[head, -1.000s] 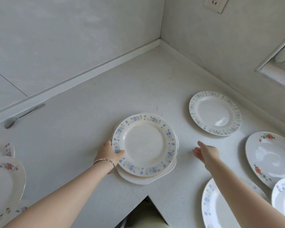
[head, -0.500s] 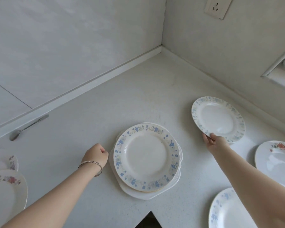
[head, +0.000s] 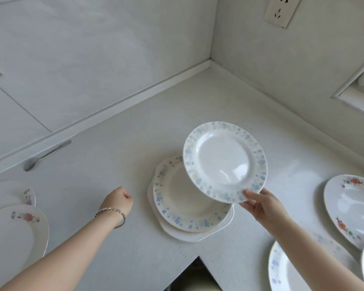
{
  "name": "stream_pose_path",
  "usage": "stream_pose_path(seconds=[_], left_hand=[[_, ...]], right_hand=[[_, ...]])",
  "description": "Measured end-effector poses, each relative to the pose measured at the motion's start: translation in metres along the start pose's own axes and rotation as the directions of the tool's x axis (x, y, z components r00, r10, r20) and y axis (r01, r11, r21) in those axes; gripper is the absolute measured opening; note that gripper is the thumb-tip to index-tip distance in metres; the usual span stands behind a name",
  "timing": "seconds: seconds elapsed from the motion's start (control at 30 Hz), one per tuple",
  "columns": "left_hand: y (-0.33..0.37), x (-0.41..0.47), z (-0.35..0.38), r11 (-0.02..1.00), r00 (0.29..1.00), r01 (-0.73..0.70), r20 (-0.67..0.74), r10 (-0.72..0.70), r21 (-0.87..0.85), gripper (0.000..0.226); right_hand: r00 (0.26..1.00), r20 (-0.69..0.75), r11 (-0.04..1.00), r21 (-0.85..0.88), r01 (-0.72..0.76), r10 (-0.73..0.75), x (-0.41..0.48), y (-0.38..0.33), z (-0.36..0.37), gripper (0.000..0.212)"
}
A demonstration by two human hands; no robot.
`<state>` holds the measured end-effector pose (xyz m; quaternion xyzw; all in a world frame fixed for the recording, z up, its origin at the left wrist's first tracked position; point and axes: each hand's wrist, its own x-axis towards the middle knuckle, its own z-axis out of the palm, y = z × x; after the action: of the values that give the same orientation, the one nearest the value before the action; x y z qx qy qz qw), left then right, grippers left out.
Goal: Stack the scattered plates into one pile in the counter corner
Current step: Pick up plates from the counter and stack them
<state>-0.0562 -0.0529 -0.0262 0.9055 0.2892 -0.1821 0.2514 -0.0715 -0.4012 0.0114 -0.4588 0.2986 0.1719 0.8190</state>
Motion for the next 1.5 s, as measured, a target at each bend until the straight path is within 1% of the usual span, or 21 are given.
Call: stream_pose_path(seconds=[0.07, 0.2, 0.37, 0.5, 0.57, 0.63, 0.67, 0.7, 0.8, 0.87, 0.97, 1.03, 1.1, 1.17, 1.2, 1.23, 1.33, 1.37, 1.4, 1.5], left_hand=[[-0.004, -0.002, 0.002, 1.0, 1.0, 0.001, 0.008, -0.001, -0.014, 0.019], [-0.009, -0.01, 0.007, 0.999, 1.0, 0.012, 0.027, -0.011, -0.038, 0.027], [-0.015, -0.014, 0.006, 0.997, 1.0, 0.024, 0.017, -0.023, -0.068, 0.028], [-0.022, -0.014, 0.006, 0.997, 0.999, 0.032, 0.018, -0.031, -0.076, 0.016], [-0.025, -0.014, 0.007, 0.996, 0.999, 0.037, 0.019, -0.036, -0.08, 0.018], [-0.026, -0.014, 0.007, 0.996, 0.999, 0.038, 0.018, -0.037, -0.082, 0.024], [-0.026, -0.014, 0.008, 0.996, 0.999, 0.038, 0.019, -0.037, -0.078, 0.025], [-0.026, -0.014, 0.008, 0.997, 0.999, 0.037, 0.021, -0.036, -0.074, 0.026], [-0.026, -0.014, 0.011, 0.997, 0.999, 0.032, 0.021, -0.031, -0.071, 0.024], [-0.026, -0.015, 0.013, 0.997, 0.999, 0.029, 0.026, -0.028, -0.067, 0.023], [-0.027, -0.016, 0.016, 0.998, 0.999, 0.03, 0.033, -0.028, -0.062, 0.019], [-0.028, -0.017, 0.018, 0.997, 0.999, 0.036, 0.037, -0.033, -0.064, 0.019], [-0.03, -0.018, 0.02, 0.997, 0.998, 0.044, 0.042, -0.041, -0.065, 0.019], [-0.032, -0.021, 0.023, 0.996, 0.997, 0.06, 0.044, -0.057, -0.071, 0.021], [-0.034, -0.022, 0.024, 0.994, 0.997, 0.068, 0.043, -0.065, -0.081, 0.023], [-0.036, -0.024, 0.023, 0.992, 0.996, 0.081, 0.044, -0.077, -0.092, 0.024], [-0.047, -0.03, 0.02, 0.984, 0.992, 0.124, 0.037, -0.12, -0.129, 0.025], [-0.051, -0.033, 0.017, 0.978, 0.99, 0.143, 0.036, -0.139, -0.15, 0.024], [-0.058, -0.035, 0.014, 0.972, 0.987, 0.161, 0.028, -0.158, -0.172, 0.024], [-0.08, -0.044, -0.001, 0.948, 0.974, 0.21, -0.028, -0.223, -0.239, 0.026]], right_hand=[[0.999, 0.023, 0.997, -0.073, -0.028, 0.03, -0.006, 0.015, 0.002, 0.024], [0.997, 0.025, 0.98, -0.186, -0.071, 0.077, -0.01, 0.037, 0.005, 0.023], [0.993, 0.014, 0.968, -0.227, -0.107, 0.113, -0.005, 0.049, 0.009, 0.022], [0.993, -0.017, 0.963, -0.241, -0.12, 0.12, 0.001, 0.057, 0.008, 0.022], [0.993, -0.047, 0.951, -0.285, -0.115, 0.106, 0.002, 0.058, 0.008, 0.021], [0.991, -0.107, 0.914, -0.388, -0.116, 0.08, 0.001, 0.057, 0.011, 0.016], [0.988, -0.143, 0.876, -0.469, -0.117, 0.055, 0.0, 0.057, 0.014, 0.012], [0.984, -0.174, 0.825, -0.553, -0.119, 0.025, -0.002, 0.057, 0.016, 0.012], [0.975, -0.221, 0.651, -0.743, -0.151, -0.026, -0.004, 0.061, 0.018, 0.033], [0.976, -0.215, 0.538, -0.828, -0.159, -0.042, -0.003, 0.064, 0.016, 0.04], [0.975, -0.194, 0.428, -0.894, -0.132, -0.106, -0.002, 0.067, 0.013, 0.047], [0.976, -0.175, 0.323, -0.938, -0.126, -0.127, -0.002, 0.066, 0.014, 0.051], [0.981, -0.16, 0.209, -0.969, -0.135, -0.108, -0.001, 0.063, 0.017, 0.054], [0.984, -0.171, 0.117, -0.98, -0.163, -0.06, 0.003, 0.059, 0.023, 0.054], [0.984, -0.173, 0.053, -0.984, -0.17, -0.037, 0.004, 0.056, 0.027, 0.053], [0.986, -0.165, -0.039, -0.985, -0.165, -0.016, 0.005, 0.053, 0.032, 0.05], [0.997, -0.067, -0.381, -0.923, -0.053, 0.023, 0.004, 0.042, 0.055, 0.038], [0.999, -0.008, -0.454, -0.891, 0.007, 0.032, 0.002, 0.041, 0.067, 0.039], [0.997, 0.066, -0.496, -0.865, 0.08, 0.047, 0.001, 0.042, 0.083, 0.041], [0.952, 0.29, -0.512, -0.805, 0.3, 0.103, -0.005, 0.053, 0.137, 0.035]])
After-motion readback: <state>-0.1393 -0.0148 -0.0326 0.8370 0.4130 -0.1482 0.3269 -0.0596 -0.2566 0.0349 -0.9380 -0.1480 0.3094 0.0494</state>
